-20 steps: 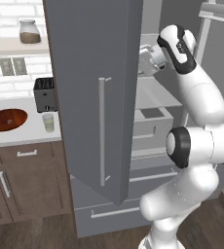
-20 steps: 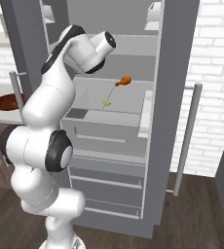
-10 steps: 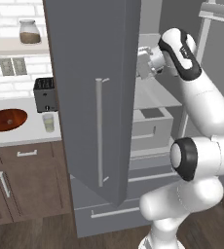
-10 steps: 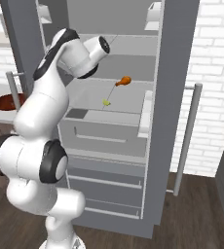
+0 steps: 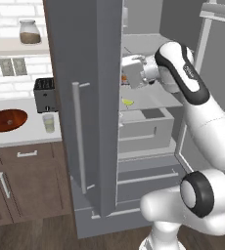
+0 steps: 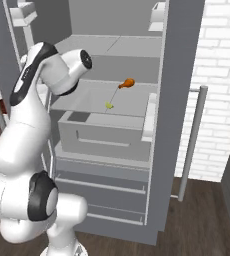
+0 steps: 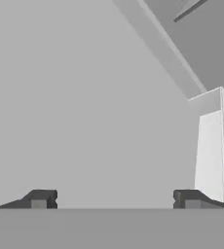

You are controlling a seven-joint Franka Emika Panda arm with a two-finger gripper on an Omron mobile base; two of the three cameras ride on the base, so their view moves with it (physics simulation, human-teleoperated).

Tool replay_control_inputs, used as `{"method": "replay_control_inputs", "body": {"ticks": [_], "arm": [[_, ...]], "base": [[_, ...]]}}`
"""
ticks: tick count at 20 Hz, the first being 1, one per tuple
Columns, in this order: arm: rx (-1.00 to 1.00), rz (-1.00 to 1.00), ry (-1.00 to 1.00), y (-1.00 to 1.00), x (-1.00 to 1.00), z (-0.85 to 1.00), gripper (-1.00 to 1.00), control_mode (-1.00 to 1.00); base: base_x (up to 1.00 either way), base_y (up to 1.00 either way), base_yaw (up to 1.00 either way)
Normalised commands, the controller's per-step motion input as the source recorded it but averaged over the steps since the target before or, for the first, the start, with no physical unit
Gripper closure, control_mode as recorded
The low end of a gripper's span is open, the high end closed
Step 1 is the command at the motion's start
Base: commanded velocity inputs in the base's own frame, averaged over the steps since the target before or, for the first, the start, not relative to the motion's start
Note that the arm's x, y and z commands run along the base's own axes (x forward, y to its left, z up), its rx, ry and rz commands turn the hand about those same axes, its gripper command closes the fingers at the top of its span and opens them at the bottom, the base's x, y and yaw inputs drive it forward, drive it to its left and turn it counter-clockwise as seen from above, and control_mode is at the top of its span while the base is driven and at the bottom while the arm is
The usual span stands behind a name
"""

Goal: Grab a lemon wedge from the fridge and one ice cube from the ice bowl, and put them in the glass of lemonade.

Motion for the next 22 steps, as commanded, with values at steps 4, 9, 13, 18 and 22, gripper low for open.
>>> {"method": "replay_control_inputs", "body": {"ticks": [4, 9, 13, 18, 22], "arm": [[0.0, 0.0, -0.01, 1.0, -0.14, 0.0, -1.0, -1.0], [-0.01, 0.0, 0.04, 1.0, 0.0, 0.0, -1.0, -1.0], [-0.03, 0.0, 0.08, 0.99, 0.0, 0.0, -1.0, -1.0], [-0.08, -0.01, 0.16, 0.57, 0.01, 0.0, -1.0, -1.0], [-0.05, -0.04, 0.04, -0.46, -0.22, -0.02, -1.0, -1.0]], "base": [[0.0, 0.0, 0.0], [0.0, 0.0, 0.0], [0.0, 0.0, 0.0], [0.0, 0.0, 0.0], [0.0, 0.0, 0.0]]}}
